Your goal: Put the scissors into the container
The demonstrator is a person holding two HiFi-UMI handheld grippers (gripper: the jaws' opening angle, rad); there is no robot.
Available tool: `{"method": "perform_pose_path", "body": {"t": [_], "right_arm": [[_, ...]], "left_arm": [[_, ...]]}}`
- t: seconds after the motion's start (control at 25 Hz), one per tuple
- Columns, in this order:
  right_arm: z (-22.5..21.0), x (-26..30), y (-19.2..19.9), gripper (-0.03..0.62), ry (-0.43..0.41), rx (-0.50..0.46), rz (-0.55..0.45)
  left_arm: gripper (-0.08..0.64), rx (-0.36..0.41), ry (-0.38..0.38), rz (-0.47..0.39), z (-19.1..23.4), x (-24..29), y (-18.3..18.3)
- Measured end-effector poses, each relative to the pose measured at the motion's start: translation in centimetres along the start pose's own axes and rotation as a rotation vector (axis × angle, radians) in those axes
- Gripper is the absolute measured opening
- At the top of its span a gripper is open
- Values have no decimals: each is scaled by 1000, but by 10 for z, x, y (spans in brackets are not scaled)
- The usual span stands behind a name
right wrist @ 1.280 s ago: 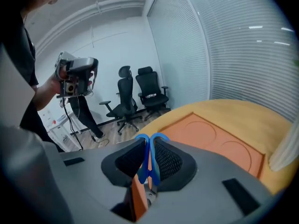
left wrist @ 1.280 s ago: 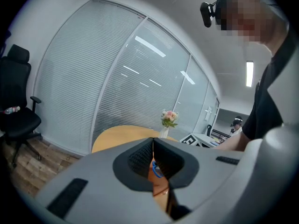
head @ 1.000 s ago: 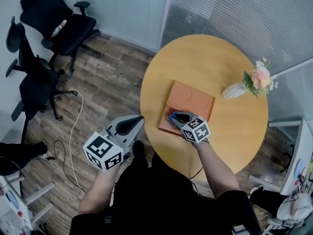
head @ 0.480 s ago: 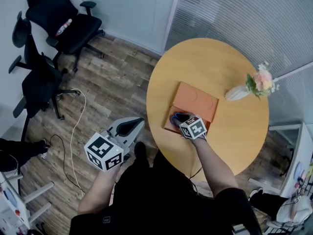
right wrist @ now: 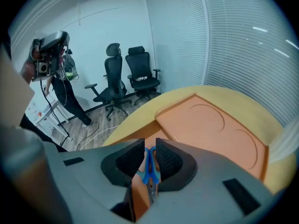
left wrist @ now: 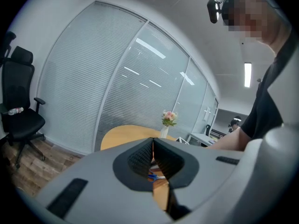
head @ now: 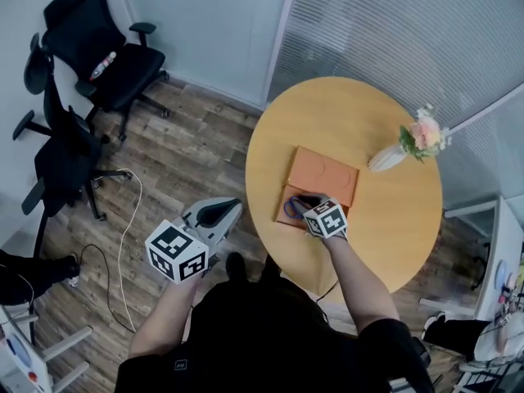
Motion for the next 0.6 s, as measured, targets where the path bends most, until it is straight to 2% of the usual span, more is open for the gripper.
{"method": "perform_pose_path", "body": {"t": [0.24,0.4,0.6], "right_arm": [[-11,-71,-40,83,128,34,-174],[-25,-135,-74,77,236,49,-332],[-23,-211,-122,44,355,-9,-554]], "left_arm": [[14,76,97,-19,-3,11,-24],[14,144,162,-19,-15,31,-48],[14,212,181,-26,-27,51,-80]]}}
Point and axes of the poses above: the fingertips, and each gripper's own axes: x forward along the fingers, z to its left, y out of its underside, the point moved 2 cm from there along -x, backward along the fingers, and after that the axes turned 3 degrees about -x, right-handed, at the moved point
